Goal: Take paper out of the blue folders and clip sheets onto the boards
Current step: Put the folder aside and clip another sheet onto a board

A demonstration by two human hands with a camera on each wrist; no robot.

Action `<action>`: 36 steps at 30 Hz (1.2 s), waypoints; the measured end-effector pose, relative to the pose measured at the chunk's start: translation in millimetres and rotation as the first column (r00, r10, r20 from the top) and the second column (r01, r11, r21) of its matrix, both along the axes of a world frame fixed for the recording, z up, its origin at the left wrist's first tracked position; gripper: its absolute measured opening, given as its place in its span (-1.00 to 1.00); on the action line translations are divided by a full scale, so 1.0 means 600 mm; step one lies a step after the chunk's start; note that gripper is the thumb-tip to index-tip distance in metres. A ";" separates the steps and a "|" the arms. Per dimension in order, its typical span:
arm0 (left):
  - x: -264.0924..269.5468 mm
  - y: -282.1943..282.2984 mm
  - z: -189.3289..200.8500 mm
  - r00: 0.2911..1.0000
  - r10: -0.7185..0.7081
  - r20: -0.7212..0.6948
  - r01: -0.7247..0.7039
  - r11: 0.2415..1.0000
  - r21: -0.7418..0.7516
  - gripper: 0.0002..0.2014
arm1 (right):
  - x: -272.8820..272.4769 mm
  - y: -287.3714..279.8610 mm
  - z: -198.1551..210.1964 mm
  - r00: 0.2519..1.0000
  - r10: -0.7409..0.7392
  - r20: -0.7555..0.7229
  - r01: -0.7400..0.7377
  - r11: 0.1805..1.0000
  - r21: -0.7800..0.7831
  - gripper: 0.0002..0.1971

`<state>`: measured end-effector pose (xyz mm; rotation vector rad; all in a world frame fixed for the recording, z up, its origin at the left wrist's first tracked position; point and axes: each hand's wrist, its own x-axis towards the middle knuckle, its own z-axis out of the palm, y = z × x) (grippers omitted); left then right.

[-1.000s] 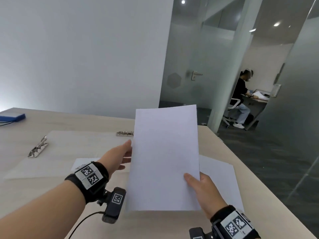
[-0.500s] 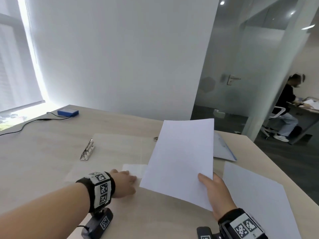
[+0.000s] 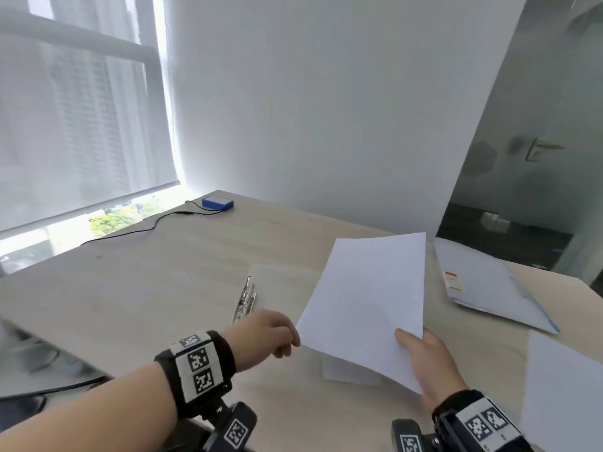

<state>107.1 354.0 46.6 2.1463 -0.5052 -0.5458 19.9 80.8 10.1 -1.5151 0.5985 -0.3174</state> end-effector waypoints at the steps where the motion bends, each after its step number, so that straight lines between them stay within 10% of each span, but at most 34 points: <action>1: 0.020 0.017 0.002 0.993 0.117 0.021 -0.116 0.992 -0.048 -0.77 | 0.008 0.008 -0.003 1.000 0.018 -0.012 -0.018 1.000 0.002 -0.82; 5: 0.081 0.073 -0.003 0.920 0.392 -0.006 -0.387 0.904 -0.184 -0.68 | 0.037 0.047 -0.005 0.990 0.128 -0.063 -0.129 0.992 -0.002 -0.83; 10: 0.102 0.088 -0.007 0.889 0.400 -0.223 -0.445 0.871 -0.210 -0.95 | 0.070 0.092 -0.008 0.973 0.208 -0.103 -0.209 0.978 0.004 -0.84; 16: 0.105 0.092 -0.039 0.847 0.444 -0.293 -0.513 0.827 -0.230 -0.75 | 0.091 0.114 -0.012 0.961 0.241 -0.134 -0.240 0.970 0.025 -0.86; 36: 0.116 0.101 -0.049 0.896 0.364 -0.256 -0.422 0.876 -0.231 -0.75 | 0.110 0.074 -0.011 0.902 0.307 -0.304 -0.345 0.936 -0.078 -0.74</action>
